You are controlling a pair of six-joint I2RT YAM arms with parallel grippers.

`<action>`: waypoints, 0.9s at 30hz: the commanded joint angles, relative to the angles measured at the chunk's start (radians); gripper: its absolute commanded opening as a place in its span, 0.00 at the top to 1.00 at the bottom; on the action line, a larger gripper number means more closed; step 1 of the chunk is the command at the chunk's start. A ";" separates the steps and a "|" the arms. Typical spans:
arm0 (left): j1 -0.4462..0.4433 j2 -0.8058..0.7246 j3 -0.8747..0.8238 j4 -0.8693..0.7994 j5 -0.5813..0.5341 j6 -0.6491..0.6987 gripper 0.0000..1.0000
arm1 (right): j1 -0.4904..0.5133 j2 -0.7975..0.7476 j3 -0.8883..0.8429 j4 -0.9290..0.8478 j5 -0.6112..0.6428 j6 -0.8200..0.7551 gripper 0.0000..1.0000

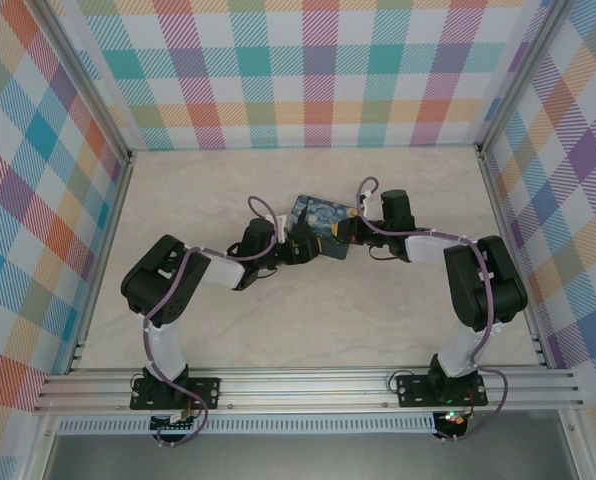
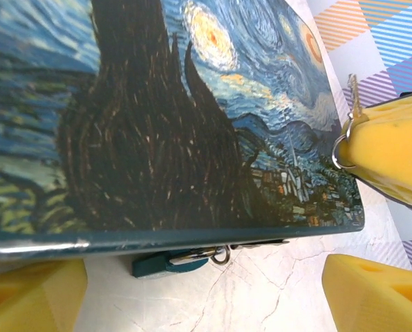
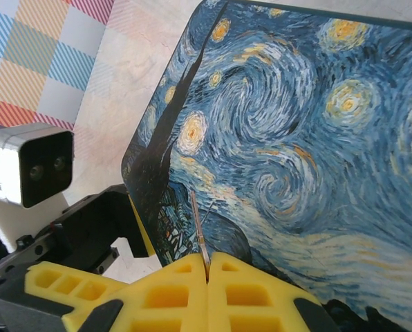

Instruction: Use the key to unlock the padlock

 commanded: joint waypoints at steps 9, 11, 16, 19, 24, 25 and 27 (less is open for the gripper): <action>-0.018 0.094 0.004 0.154 0.053 -0.017 0.15 | -0.002 0.024 -0.037 -0.049 -0.002 0.007 0.98; -0.026 0.102 0.006 0.154 0.052 -0.021 0.16 | -0.002 0.023 -0.037 -0.048 -0.002 0.007 0.98; -0.044 0.119 0.017 0.150 0.061 -0.045 0.20 | -0.002 0.021 -0.038 -0.048 -0.002 0.006 0.98; -0.057 0.120 0.021 0.133 0.060 -0.048 0.22 | -0.002 0.019 -0.038 -0.045 -0.002 0.008 0.98; -0.074 0.118 0.019 0.126 0.058 -0.067 0.27 | -0.003 0.018 -0.040 -0.040 -0.004 0.007 0.97; -0.077 0.119 0.018 0.125 0.056 -0.071 0.29 | -0.002 0.017 -0.040 -0.040 -0.004 0.009 0.97; -0.082 0.120 0.018 0.126 0.052 -0.083 0.31 | -0.002 0.016 -0.041 -0.037 -0.006 0.010 0.97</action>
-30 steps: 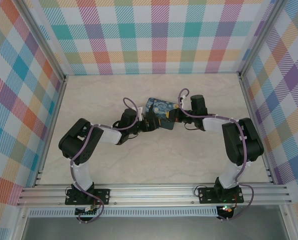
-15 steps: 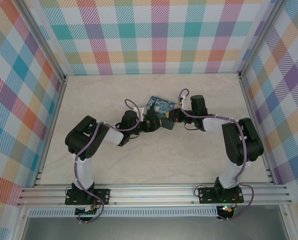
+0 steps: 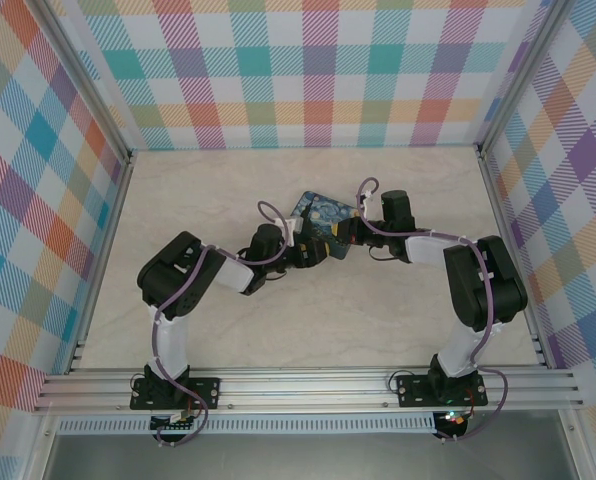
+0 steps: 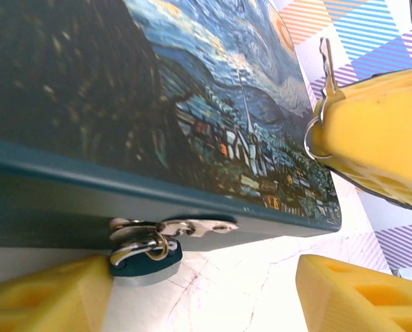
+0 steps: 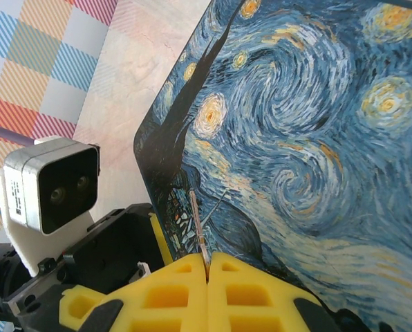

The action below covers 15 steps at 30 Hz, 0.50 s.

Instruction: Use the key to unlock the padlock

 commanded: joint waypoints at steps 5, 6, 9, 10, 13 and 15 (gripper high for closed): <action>-0.028 0.030 0.005 -0.033 -0.012 -0.061 0.36 | -0.001 0.015 -0.035 -0.046 -0.003 0.013 0.97; -0.028 0.032 0.006 -0.034 -0.025 -0.070 0.39 | -0.002 0.014 -0.037 -0.047 -0.004 0.014 0.97; -0.030 0.037 0.014 -0.039 -0.060 -0.092 0.44 | -0.002 0.013 -0.036 -0.049 -0.005 0.014 0.97; -0.028 0.038 0.018 -0.044 -0.069 -0.098 0.45 | -0.002 0.011 -0.037 -0.049 -0.004 0.014 0.97; -0.030 0.048 0.026 -0.047 -0.091 -0.117 0.48 | -0.002 0.013 -0.037 -0.049 -0.006 0.016 0.97; -0.028 0.059 0.034 -0.044 -0.098 -0.130 0.49 | -0.002 0.011 -0.037 -0.049 -0.005 0.016 0.97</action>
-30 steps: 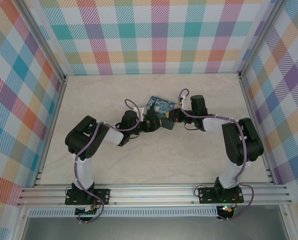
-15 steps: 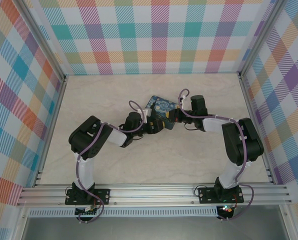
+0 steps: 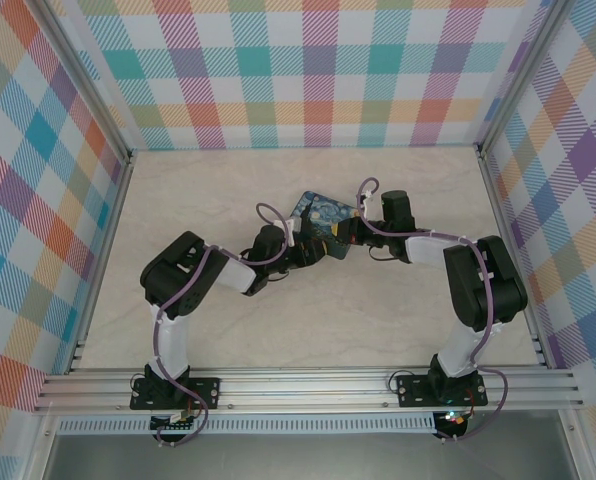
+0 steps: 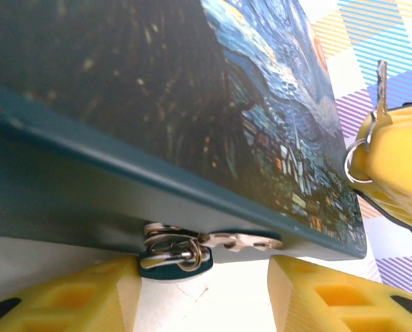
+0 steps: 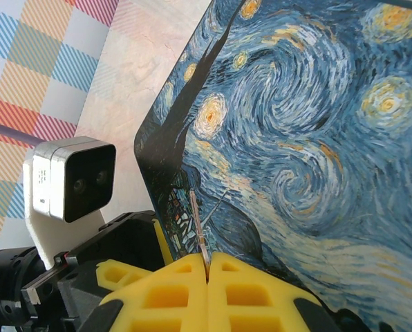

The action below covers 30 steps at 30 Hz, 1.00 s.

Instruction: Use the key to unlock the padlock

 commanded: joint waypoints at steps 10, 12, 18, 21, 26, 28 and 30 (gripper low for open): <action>-0.018 0.063 0.038 -0.036 -0.058 -0.065 0.57 | -0.002 0.013 -0.034 -0.056 -0.007 0.013 0.97; -0.020 0.070 0.044 -0.033 -0.061 -0.073 0.57 | -0.002 0.013 -0.032 -0.057 -0.007 0.013 0.97; -0.024 0.079 0.058 -0.032 -0.077 -0.090 0.58 | -0.001 0.013 -0.031 -0.056 -0.008 0.016 0.97; -0.026 0.083 0.063 -0.032 -0.087 -0.097 0.59 | 0.000 0.014 -0.030 -0.056 -0.009 0.016 0.97; -0.028 0.093 0.073 -0.032 -0.092 -0.110 0.61 | 0.000 0.014 -0.028 -0.056 -0.008 0.015 0.97; -0.028 0.097 0.076 -0.031 -0.092 -0.116 0.61 | 0.000 0.014 -0.028 -0.056 -0.008 0.015 0.97; -0.028 0.100 0.078 -0.030 -0.093 -0.117 0.63 | 0.000 0.014 -0.027 -0.056 -0.008 0.015 0.97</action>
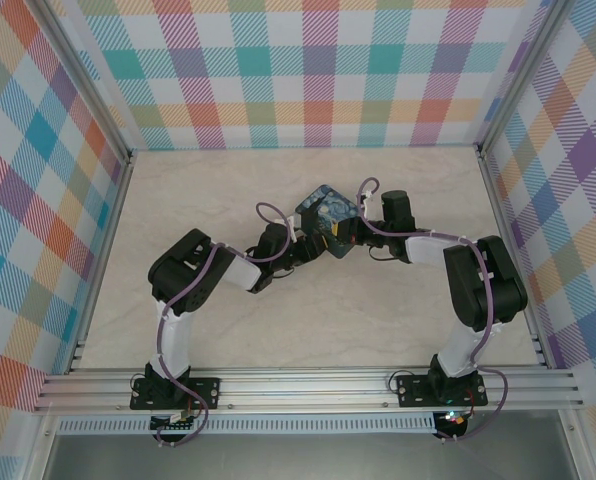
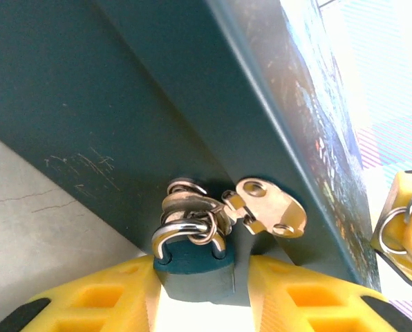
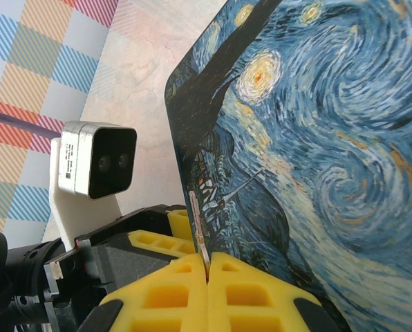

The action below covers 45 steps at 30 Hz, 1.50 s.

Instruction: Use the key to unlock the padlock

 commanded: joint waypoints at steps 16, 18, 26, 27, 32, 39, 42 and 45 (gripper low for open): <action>-0.018 0.013 0.001 -0.048 -0.029 -0.010 0.71 | -0.004 -0.088 0.023 -0.103 -0.016 0.003 0.97; -0.019 -0.003 -0.010 -0.049 -0.026 -0.010 0.71 | -0.005 -0.132 0.035 -0.131 -0.014 -0.006 0.97; -0.020 -0.077 -0.042 -0.060 -0.013 -0.034 0.71 | -0.002 -0.310 -0.065 -0.225 0.008 -0.096 0.97; -0.020 -0.084 -0.044 -0.064 -0.009 -0.042 0.71 | 0.000 -0.329 -0.095 -0.234 0.023 -0.115 0.97; -0.026 -0.120 -0.048 -0.083 0.014 -0.082 0.71 | 0.041 -0.397 -0.224 -0.254 0.113 -0.191 0.97; -0.045 -0.173 -0.055 -0.127 0.033 -0.136 0.73 | 0.129 -0.410 -0.316 -0.229 0.222 -0.267 0.97; -0.051 -0.191 -0.057 -0.145 0.041 -0.157 0.73 | 0.154 -0.374 -0.322 -0.205 0.249 -0.281 0.97; -0.055 -0.201 -0.054 -0.164 0.046 -0.168 0.73 | 0.169 -0.340 -0.307 -0.199 0.278 -0.300 0.97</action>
